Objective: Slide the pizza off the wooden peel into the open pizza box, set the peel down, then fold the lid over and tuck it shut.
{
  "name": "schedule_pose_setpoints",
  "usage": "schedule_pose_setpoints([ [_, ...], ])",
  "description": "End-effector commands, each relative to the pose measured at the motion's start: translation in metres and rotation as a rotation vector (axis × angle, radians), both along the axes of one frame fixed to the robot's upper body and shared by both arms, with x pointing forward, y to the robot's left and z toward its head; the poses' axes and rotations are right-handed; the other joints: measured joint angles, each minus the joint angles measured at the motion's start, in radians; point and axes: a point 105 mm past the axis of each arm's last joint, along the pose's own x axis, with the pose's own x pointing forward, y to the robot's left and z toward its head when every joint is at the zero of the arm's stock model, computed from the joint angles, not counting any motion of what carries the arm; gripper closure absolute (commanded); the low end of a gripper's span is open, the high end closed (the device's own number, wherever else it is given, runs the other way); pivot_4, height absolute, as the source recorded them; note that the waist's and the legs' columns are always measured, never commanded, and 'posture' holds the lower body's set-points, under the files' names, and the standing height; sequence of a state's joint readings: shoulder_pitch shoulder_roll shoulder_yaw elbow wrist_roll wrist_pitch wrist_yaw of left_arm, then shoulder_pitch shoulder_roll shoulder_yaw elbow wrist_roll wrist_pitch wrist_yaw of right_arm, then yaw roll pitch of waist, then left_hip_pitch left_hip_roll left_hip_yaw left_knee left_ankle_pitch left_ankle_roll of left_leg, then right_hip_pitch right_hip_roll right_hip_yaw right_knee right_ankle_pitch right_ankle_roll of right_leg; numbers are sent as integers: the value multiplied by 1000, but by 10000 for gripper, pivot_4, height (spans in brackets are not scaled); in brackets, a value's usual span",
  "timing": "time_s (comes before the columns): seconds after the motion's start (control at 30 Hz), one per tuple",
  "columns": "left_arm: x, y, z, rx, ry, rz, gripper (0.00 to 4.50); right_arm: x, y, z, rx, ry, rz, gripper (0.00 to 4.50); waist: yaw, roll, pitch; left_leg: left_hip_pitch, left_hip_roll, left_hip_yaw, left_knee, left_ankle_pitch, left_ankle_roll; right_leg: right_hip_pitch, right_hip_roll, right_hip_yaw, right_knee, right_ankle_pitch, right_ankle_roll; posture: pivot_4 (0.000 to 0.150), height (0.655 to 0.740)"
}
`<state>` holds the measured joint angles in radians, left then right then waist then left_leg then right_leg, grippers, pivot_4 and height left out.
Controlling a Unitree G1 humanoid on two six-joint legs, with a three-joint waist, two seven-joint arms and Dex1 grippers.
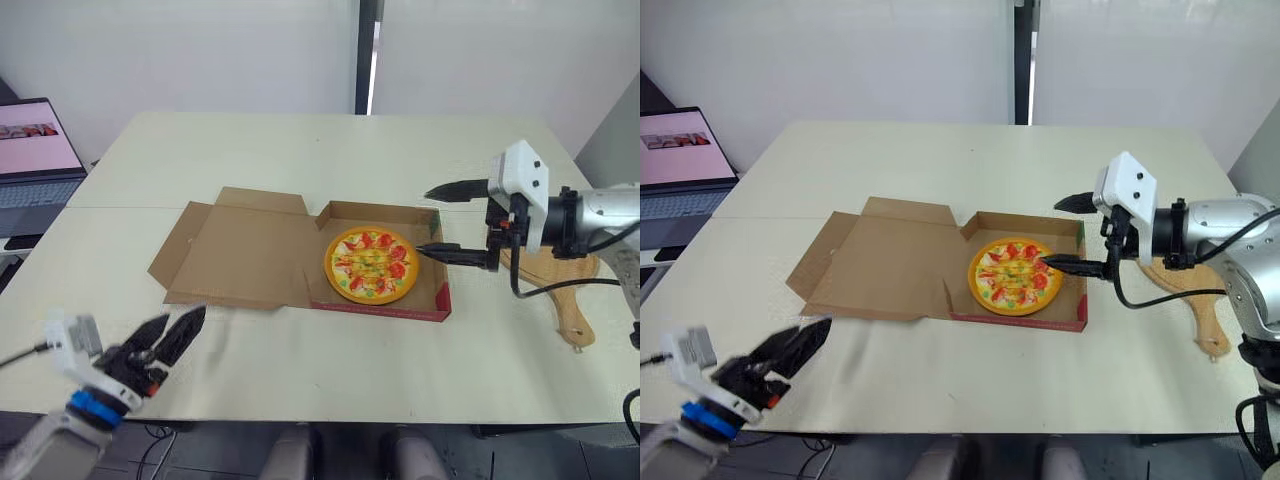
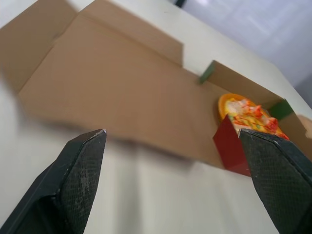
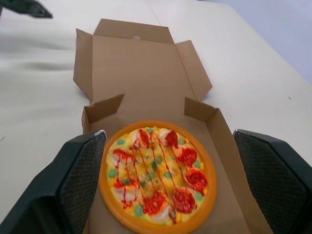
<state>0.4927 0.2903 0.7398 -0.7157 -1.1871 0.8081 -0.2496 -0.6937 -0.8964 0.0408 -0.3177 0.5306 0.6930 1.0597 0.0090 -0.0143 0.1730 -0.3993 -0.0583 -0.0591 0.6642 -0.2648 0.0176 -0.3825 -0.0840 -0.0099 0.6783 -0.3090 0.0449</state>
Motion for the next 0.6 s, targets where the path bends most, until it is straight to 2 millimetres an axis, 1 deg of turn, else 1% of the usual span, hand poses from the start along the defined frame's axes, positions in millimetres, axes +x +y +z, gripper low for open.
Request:
schedule_pose_setpoints([
  [0.03,-3,-13,6,-48,-31,36,0,0,5,3,-8,-26,35,212,7,0,0,0,0,0,0,0,0,0,0,0,0,0,0,1500,7281],
  [0.17,11,-20,-3,-154,-21,136,0,4,9,1,-12,-47,38,212,5,2,0,0,-2,3,-1,-1,1,1,-2,2,-3,1,1,1500,7281],
  [0.27,27,-23,-8,-231,-10,199,0,5,11,3,-13,-60,47,212,-1,0,-1,0,-2,5,0,-1,1,1,-2,2,-4,1,2,1500,7281],
  [0.37,43,-19,-12,-309,-8,269,0,7,11,4,-22,-70,49,212,-3,0,-1,0,-2,5,0,0,1,0,-1,2,-2,1,2,1500,7281],
  [0.43,51,-17,-14,-324,-7,281,0,8,11,4,-29,-74,49,212,-2,-1,-1,0,-1,4,0,-1,1,0,-1,1,-1,1,2,1500,7281],
  [0.6,66,-10,-14,-345,-27,305,0,7,10,4,-39,-75,49,212,-2,-1,-1,0,-2,4,1,-1,1,0,-1,1,-1,1,2,1500,7281],
])
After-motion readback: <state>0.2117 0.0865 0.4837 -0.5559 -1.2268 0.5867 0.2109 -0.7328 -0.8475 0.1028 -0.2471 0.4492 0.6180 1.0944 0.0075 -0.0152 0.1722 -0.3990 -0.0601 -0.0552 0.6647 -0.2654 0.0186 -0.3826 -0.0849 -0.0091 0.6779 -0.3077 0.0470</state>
